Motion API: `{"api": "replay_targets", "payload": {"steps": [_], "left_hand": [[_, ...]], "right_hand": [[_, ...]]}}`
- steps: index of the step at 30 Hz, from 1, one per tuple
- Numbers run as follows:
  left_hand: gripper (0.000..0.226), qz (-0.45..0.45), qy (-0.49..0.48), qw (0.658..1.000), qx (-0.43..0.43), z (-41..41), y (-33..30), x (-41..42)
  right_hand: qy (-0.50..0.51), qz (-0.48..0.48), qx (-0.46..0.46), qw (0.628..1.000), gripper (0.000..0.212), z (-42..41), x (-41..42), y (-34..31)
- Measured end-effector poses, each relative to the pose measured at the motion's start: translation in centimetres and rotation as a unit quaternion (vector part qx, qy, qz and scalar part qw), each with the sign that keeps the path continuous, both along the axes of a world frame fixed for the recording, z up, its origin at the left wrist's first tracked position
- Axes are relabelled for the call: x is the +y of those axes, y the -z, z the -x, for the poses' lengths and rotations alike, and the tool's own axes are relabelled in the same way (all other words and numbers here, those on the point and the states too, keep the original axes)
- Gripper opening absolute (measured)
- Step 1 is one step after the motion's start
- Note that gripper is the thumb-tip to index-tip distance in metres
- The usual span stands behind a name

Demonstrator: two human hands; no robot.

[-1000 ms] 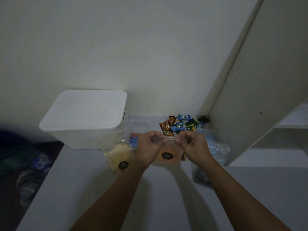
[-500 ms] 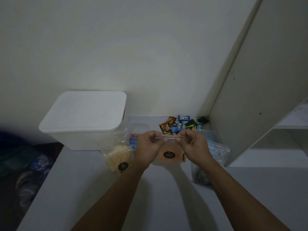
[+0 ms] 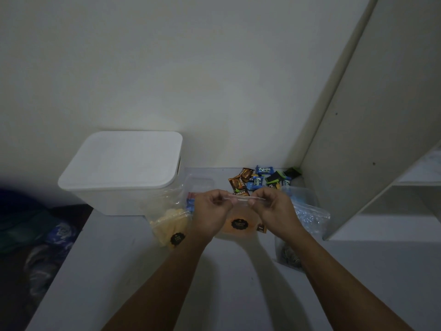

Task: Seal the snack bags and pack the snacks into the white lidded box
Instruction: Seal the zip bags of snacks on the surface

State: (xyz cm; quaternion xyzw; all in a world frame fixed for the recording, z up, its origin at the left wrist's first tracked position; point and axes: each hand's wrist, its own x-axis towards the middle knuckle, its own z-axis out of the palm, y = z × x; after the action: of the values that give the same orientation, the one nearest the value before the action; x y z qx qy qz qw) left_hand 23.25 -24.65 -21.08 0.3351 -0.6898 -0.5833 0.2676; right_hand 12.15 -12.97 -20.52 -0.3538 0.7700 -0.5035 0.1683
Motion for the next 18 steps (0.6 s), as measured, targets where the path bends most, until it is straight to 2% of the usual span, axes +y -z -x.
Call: {"api": "replay_targets", "payload": {"steps": [8,13,18], "left_hand": [[0.005,-0.003,0.016,1.000,0.000,0.13,-0.27,0.10],[0.004,0.014,-0.002,1.000,-0.004,0.05,-0.01,0.03],[0.004,0.023,0.020,0.999,-0.010,0.29,0.04,0.17]], "right_hand": [[0.024,-0.002,0.025,0.999,0.012,0.07,-0.18,-0.20],[-0.004,-0.010,0.034,0.999,0.010,0.14,-0.10,0.14],[0.011,-0.006,0.050,0.999,0.019,-0.05,-0.43,0.09]]}}
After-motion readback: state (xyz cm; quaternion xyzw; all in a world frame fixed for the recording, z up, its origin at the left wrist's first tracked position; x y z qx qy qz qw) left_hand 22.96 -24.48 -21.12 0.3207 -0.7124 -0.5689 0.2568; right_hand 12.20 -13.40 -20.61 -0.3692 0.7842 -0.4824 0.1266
